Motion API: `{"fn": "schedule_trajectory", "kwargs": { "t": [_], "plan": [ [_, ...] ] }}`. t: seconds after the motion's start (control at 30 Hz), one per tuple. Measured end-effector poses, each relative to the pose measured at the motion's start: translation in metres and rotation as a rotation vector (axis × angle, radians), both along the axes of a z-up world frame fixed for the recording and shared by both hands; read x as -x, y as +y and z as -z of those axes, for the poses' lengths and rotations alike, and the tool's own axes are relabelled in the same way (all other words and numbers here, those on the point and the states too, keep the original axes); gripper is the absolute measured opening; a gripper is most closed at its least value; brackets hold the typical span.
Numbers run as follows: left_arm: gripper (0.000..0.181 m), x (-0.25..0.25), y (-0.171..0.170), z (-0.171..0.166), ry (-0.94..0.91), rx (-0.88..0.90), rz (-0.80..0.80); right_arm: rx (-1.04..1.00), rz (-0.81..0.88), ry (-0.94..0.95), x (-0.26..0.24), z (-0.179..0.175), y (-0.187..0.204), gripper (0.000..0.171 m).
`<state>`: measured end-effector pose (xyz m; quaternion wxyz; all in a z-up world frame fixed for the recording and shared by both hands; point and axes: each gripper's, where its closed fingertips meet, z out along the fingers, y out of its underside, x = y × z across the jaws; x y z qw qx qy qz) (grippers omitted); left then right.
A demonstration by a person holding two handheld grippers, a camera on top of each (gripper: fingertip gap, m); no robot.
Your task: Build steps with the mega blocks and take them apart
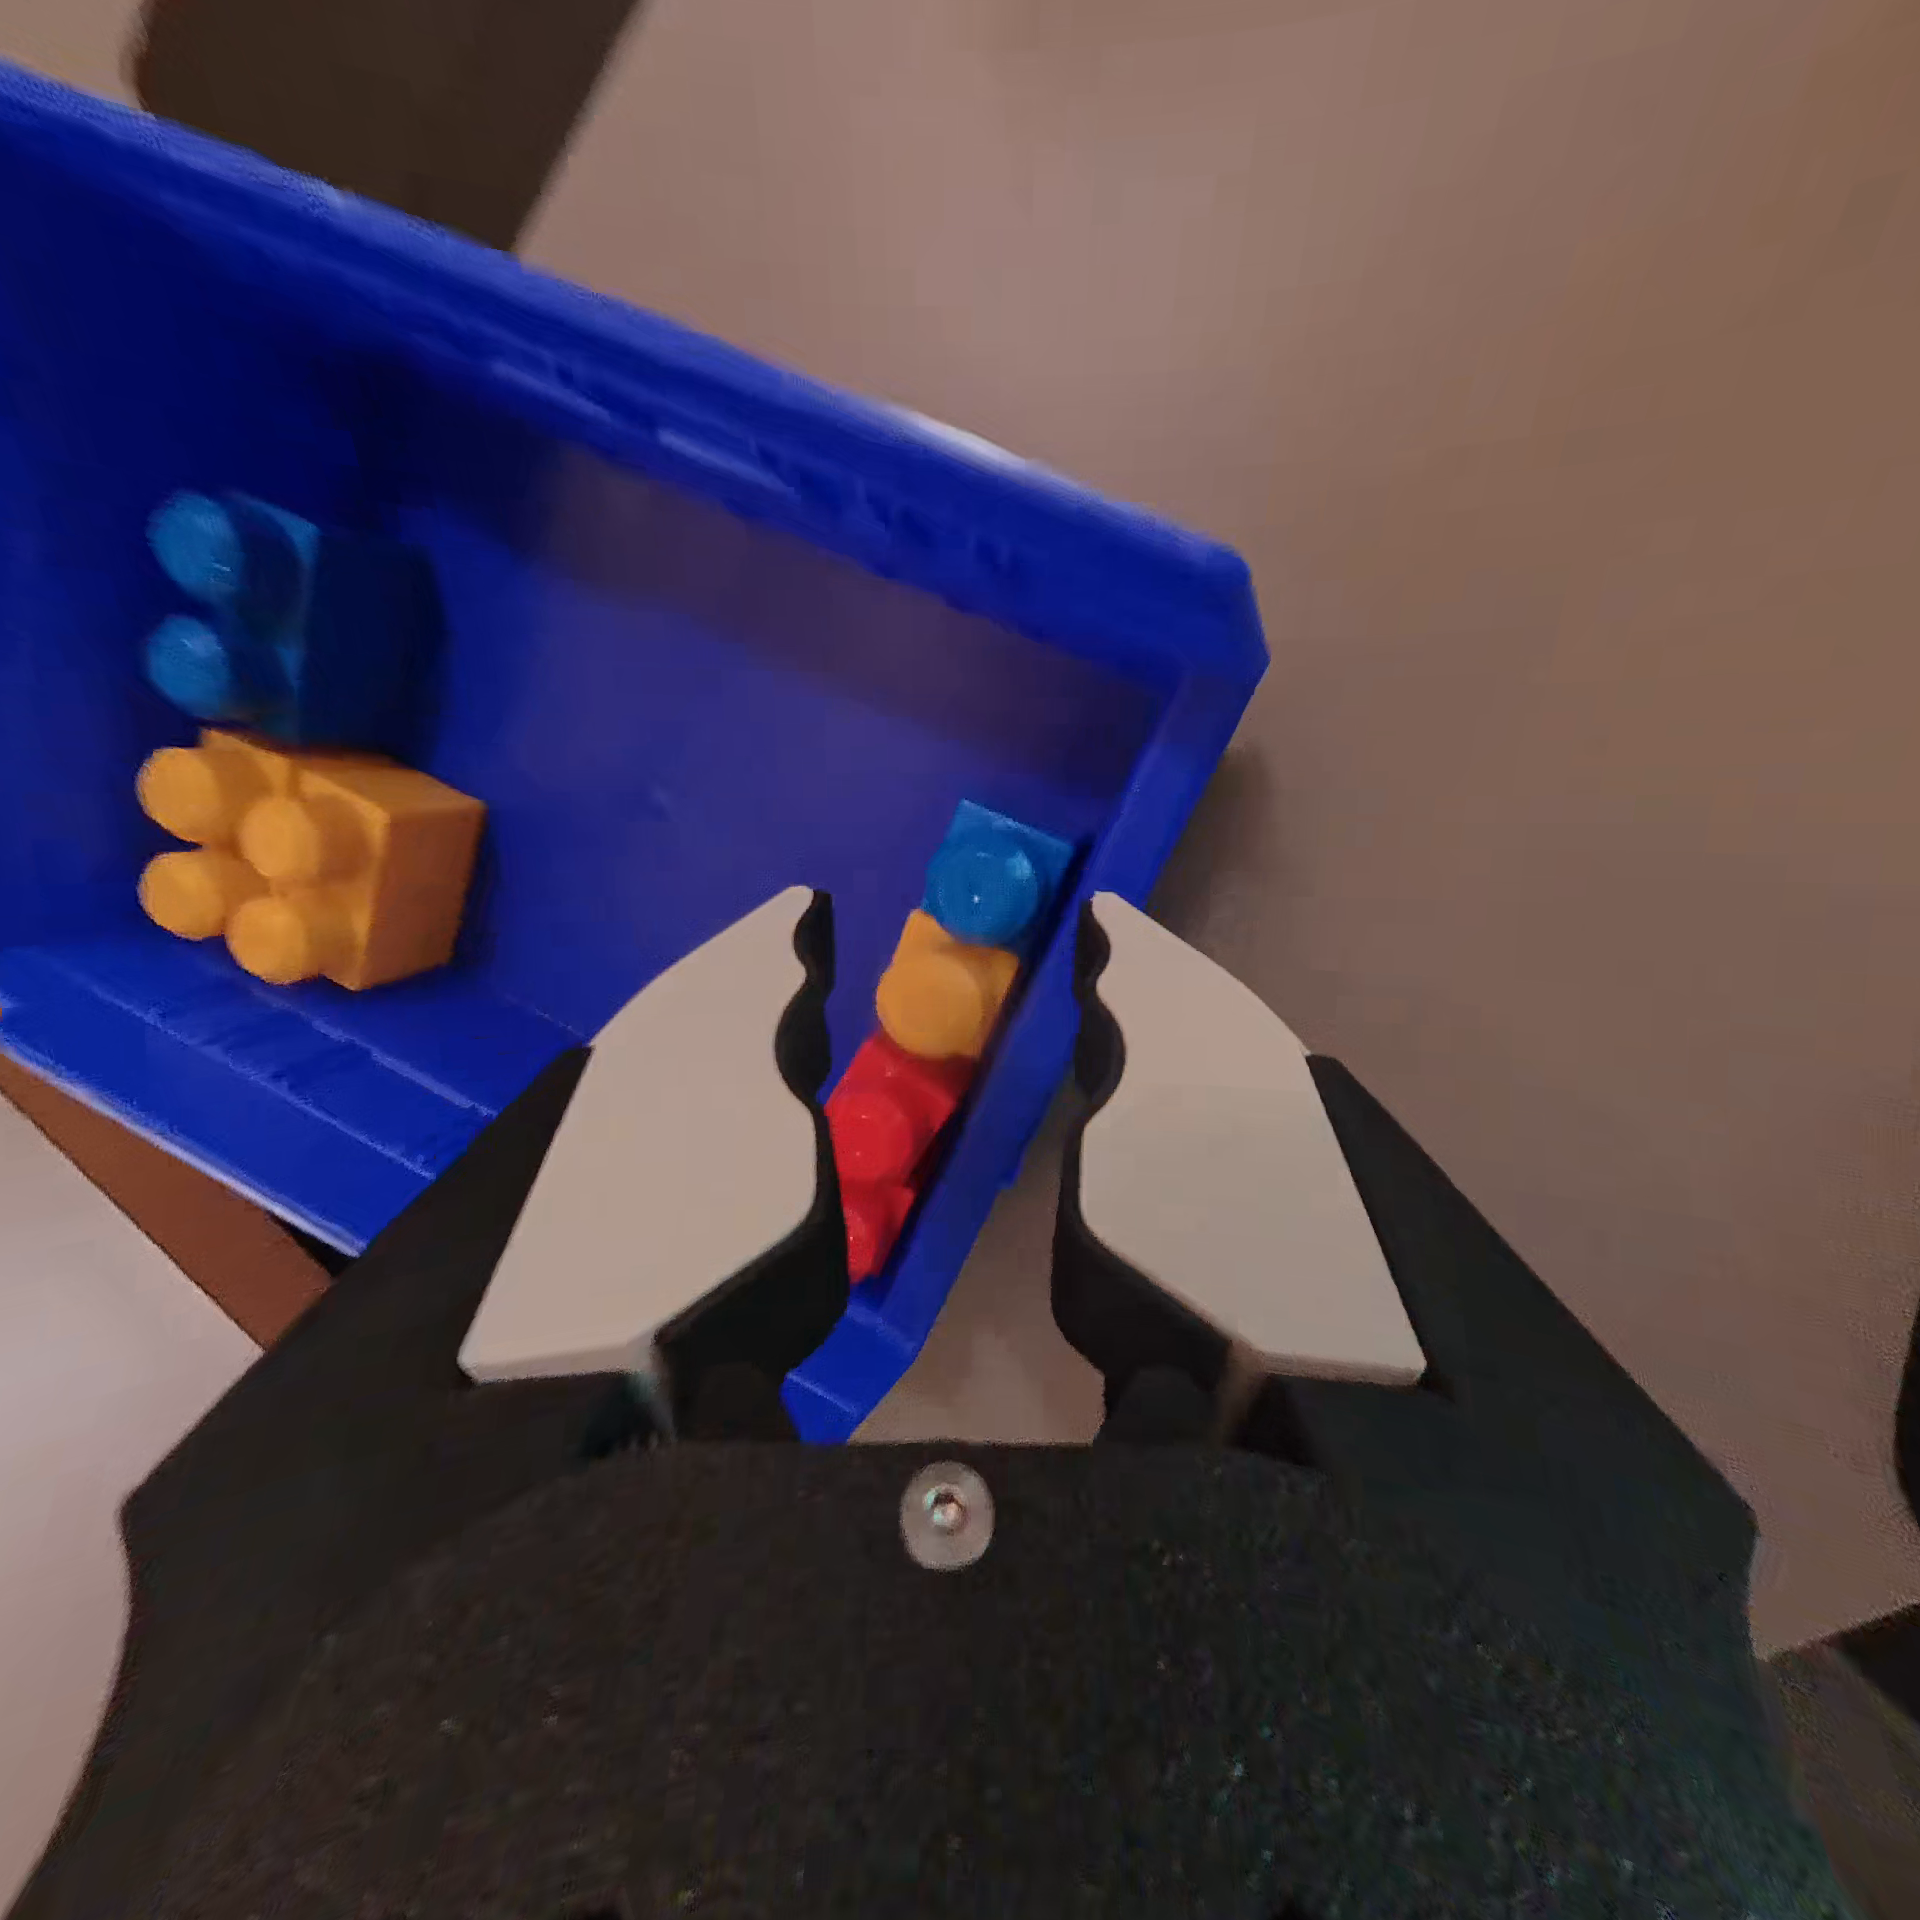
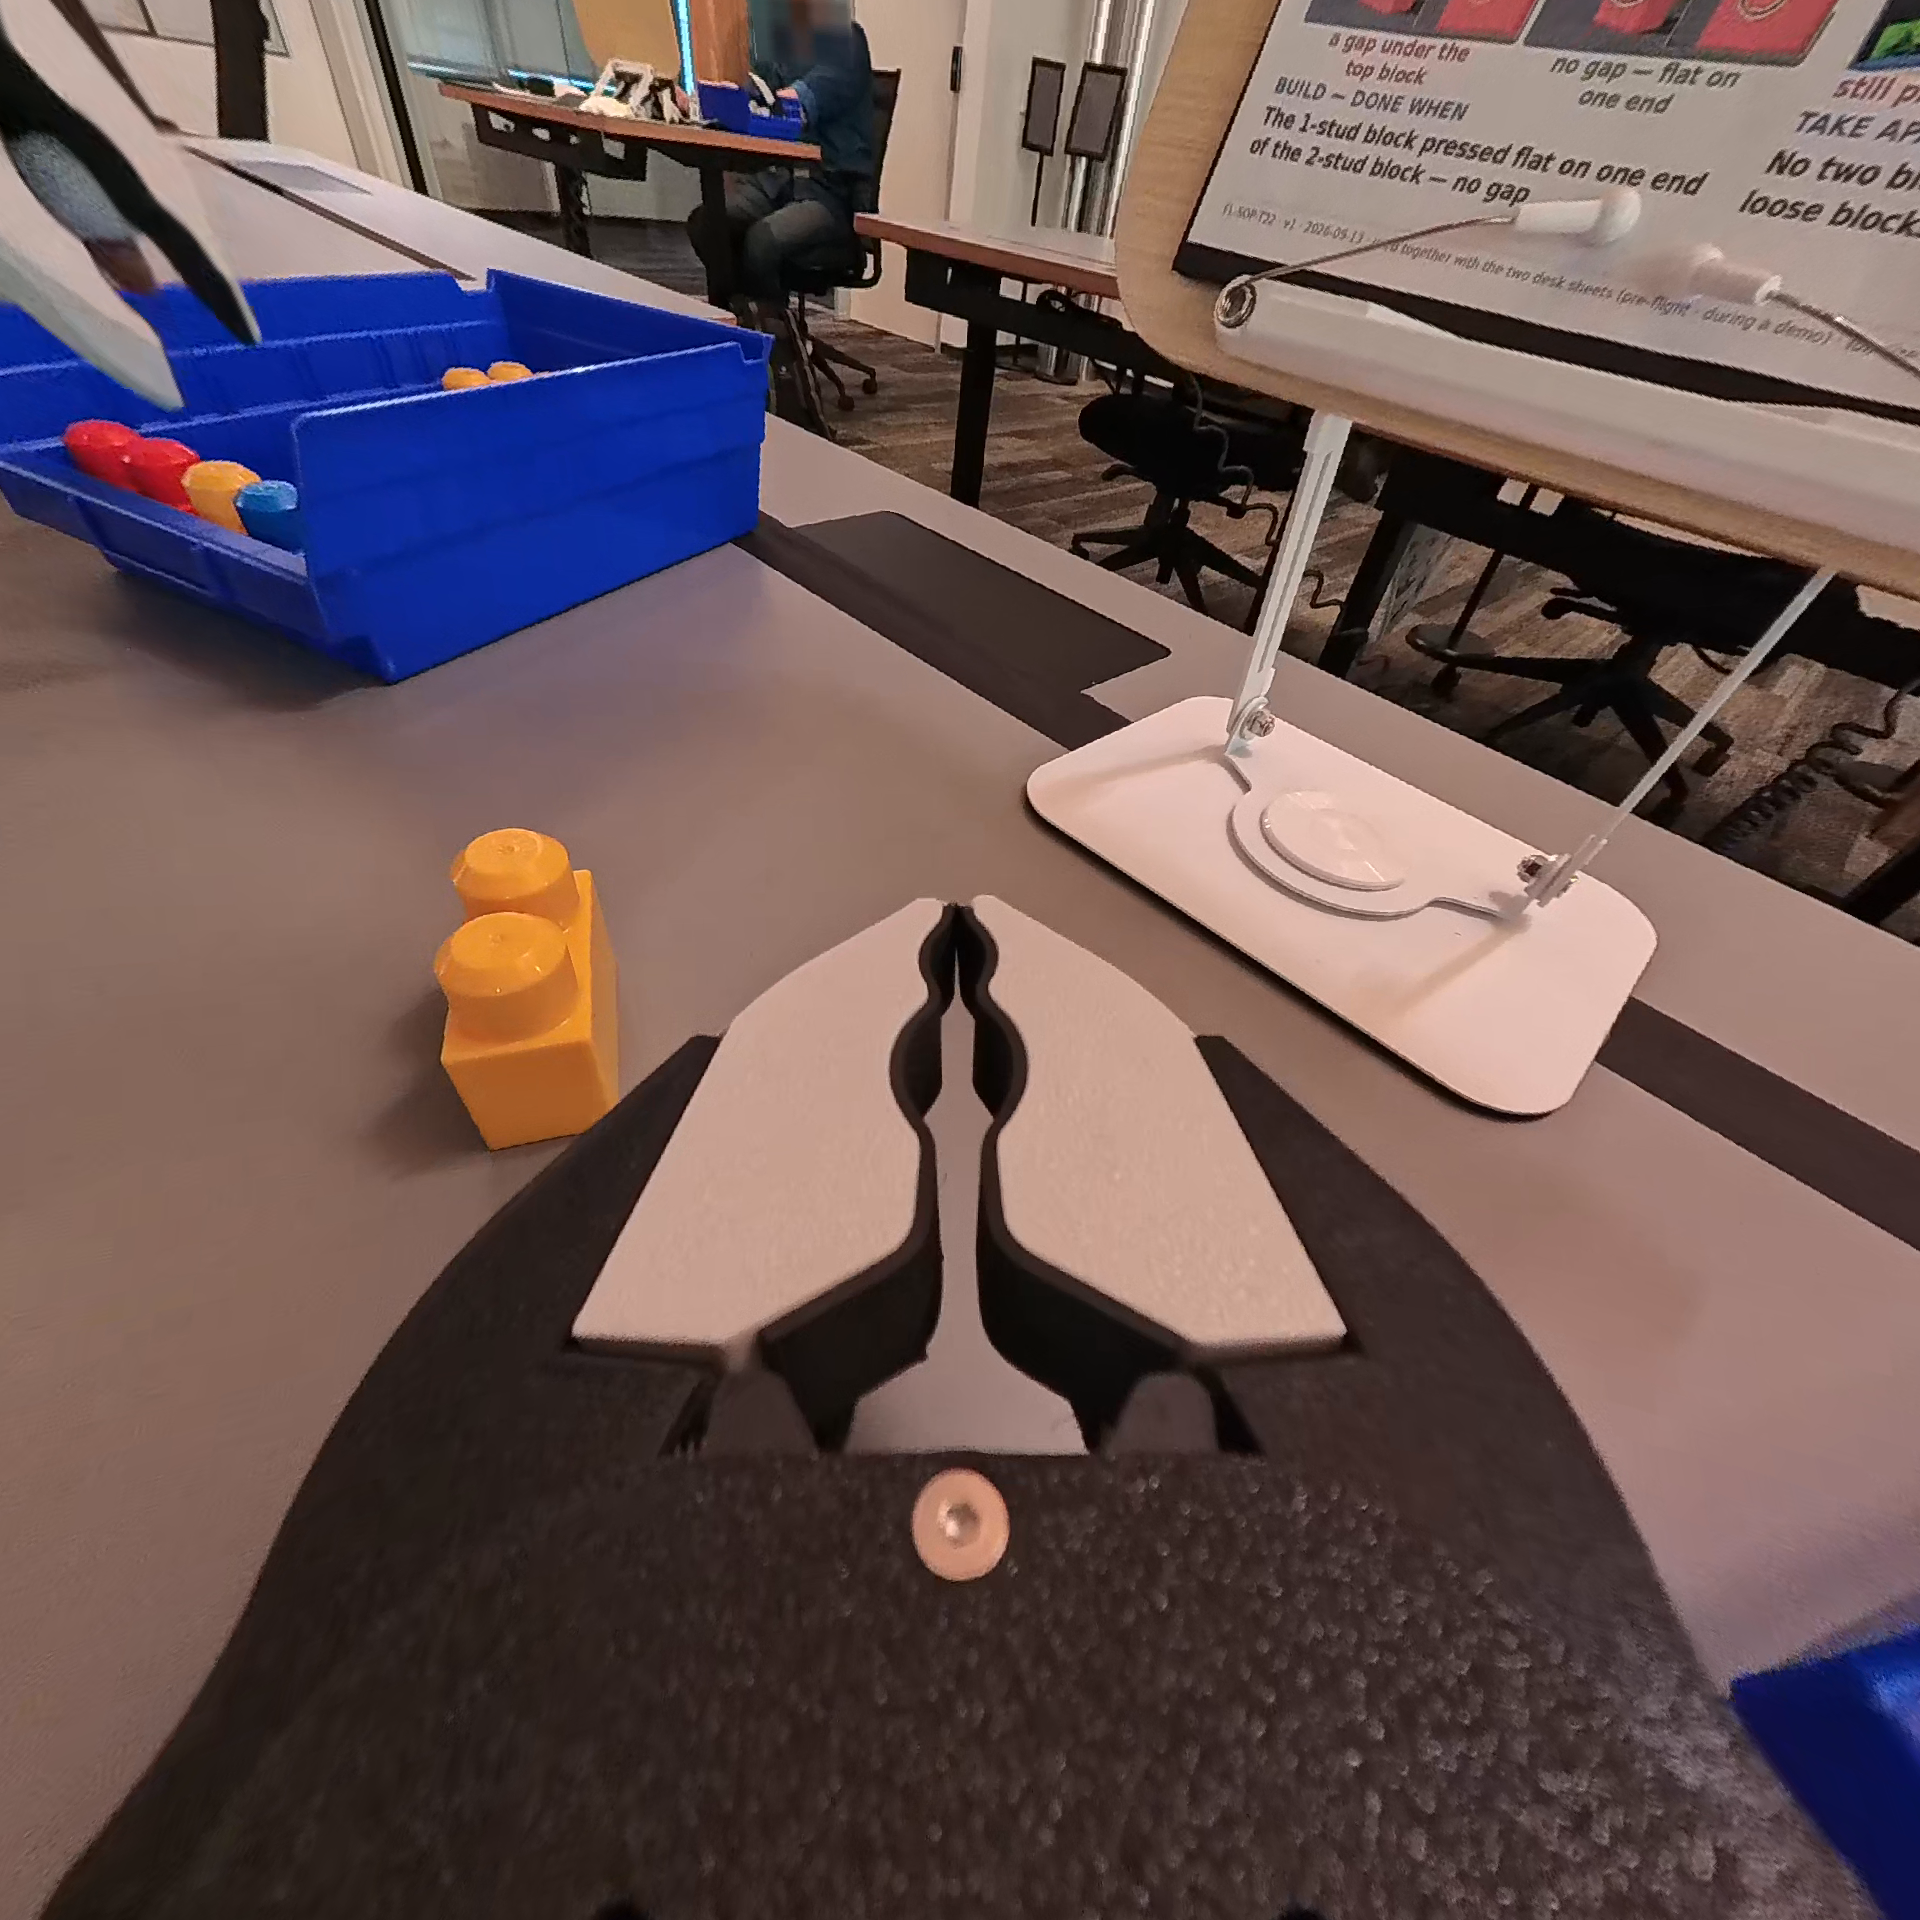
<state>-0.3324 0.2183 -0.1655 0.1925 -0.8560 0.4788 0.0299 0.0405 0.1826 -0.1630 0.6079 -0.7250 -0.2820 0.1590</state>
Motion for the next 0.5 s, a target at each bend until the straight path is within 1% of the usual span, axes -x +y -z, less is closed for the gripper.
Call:
{"fn": "schedule_trajectory", "kwargs": {
  "t": [0.1, 0.23, 0.4, 0.5],
  "plan": [
    [0.049, 0.004, -0.001, 0.021, 0.045, 0.064, 0.025, 0.003, -0.005, -0.005, 0.001, 0.002, -0.001, 0.000],
    [0.052, 0.005, 0.005, 0.036, 0.081, 0.098, 0.046, 0.008, -0.011, -0.008, 0.002, 0.003, -0.001, 0.000],
    [0.043, 0.013, 0.010, 0.053, 0.166, 0.153, 0.062, 0.011, -0.016, -0.013, 0.003, 0.004, -0.001, 0.000],
    [0.037, 0.012, 0.012, 0.053, 0.176, 0.154, 0.074, 0.013, -0.018, -0.015, 0.003, 0.005, -0.001, 0.000]
  ]
}}
